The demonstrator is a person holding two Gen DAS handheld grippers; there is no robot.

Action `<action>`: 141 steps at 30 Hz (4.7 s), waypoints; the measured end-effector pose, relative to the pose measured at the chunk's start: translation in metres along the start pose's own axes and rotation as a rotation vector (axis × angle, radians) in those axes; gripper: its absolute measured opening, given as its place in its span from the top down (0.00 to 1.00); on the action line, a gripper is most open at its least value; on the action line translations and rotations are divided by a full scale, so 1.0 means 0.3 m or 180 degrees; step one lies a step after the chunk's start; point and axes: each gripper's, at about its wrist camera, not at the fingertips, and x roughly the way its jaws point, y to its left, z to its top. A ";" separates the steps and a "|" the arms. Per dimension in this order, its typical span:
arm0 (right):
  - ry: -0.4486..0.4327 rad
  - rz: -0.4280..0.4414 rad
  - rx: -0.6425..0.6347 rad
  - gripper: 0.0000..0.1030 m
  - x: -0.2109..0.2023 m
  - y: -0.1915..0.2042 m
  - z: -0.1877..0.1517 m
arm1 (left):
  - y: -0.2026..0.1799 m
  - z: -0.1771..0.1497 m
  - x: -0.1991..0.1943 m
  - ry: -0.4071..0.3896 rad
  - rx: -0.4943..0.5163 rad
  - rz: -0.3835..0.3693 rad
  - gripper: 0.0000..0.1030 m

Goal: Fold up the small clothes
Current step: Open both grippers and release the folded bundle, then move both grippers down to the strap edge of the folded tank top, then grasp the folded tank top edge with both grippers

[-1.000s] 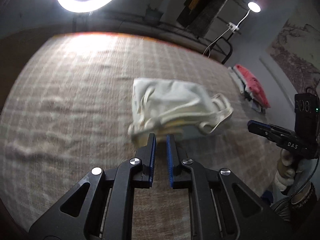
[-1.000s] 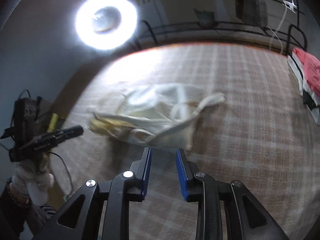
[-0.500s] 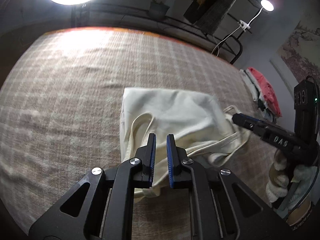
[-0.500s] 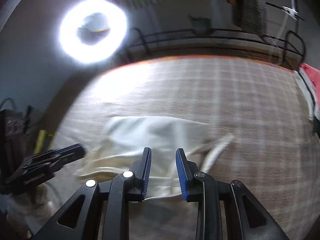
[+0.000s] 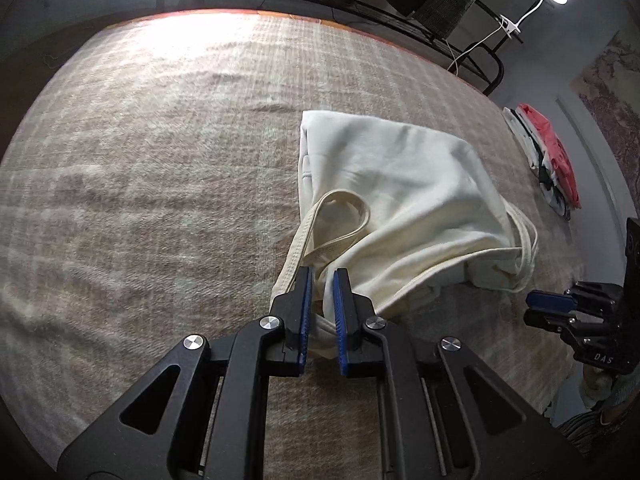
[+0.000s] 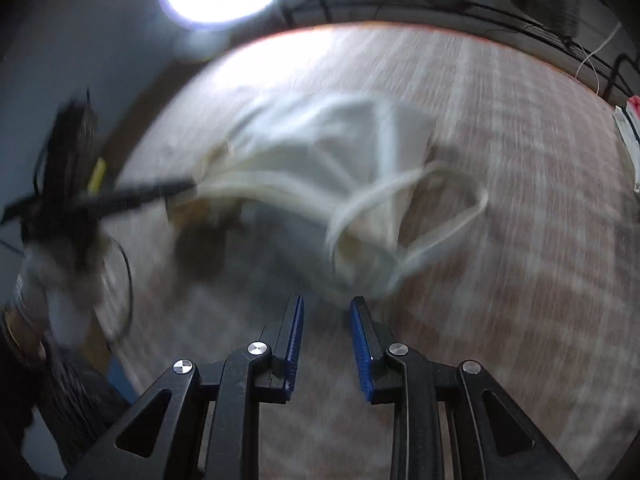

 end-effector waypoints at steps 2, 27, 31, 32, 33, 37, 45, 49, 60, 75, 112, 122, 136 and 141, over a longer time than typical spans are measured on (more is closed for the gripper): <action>-0.0073 0.0009 0.0018 0.76 -0.026 0.004 -0.019 | -0.024 -0.001 -0.043 -0.0135 0.0084 -0.0030 0.92; -0.0087 -0.0030 -0.0167 0.76 -0.034 -0.093 -0.054 | -0.106 -0.074 -0.044 0.0000 0.0688 0.0071 0.91; -0.0489 0.0135 -0.0062 0.74 -0.107 -0.087 -0.028 | -0.070 0.008 -0.103 -0.0292 0.0271 -0.0127 0.91; -0.0575 0.0159 -0.0024 0.74 -0.116 -0.088 -0.017 | -0.061 0.026 -0.103 -0.0343 0.0138 -0.0172 0.91; -0.0661 0.0201 0.0023 0.74 -0.117 -0.089 0.005 | -0.052 0.042 -0.098 -0.0374 0.0058 -0.0195 0.91; -0.0845 0.0156 0.0037 0.74 -0.050 -0.036 0.082 | -0.084 0.066 -0.036 -0.0408 0.0020 -0.0168 0.91; -0.0647 -0.0232 -0.0205 0.79 0.124 0.041 0.117 | -0.111 0.015 0.111 -0.0135 0.0393 0.0178 0.89; -0.0572 -0.0055 -0.0063 0.80 0.117 -0.021 0.099 | -0.073 0.026 0.080 -0.0135 0.0290 0.0138 0.88; -0.1055 0.0146 0.0239 0.78 0.074 -0.036 0.232 | -0.116 0.134 0.075 -0.0417 0.0039 0.0004 0.88; -0.0954 -0.0096 0.0455 0.79 0.149 -0.132 0.300 | -0.041 0.151 0.110 -0.0347 -0.0112 0.0143 0.88; -0.0599 0.0533 0.0871 0.64 0.030 -0.333 0.072 | 0.147 0.084 0.075 -0.0026 -0.0933 -0.0683 0.61; -0.0550 0.0926 0.1166 0.64 0.087 -0.397 0.090 | 0.120 0.096 0.113 0.0074 -0.0908 -0.0769 0.61; -0.0508 0.0938 0.1304 0.91 0.170 -0.303 0.137 | 0.052 0.114 0.155 0.0020 -0.0939 -0.0575 0.84; -0.0511 0.0827 0.1288 0.94 0.164 -0.290 0.147 | 0.047 0.114 0.147 -0.0042 -0.0915 -0.0527 0.91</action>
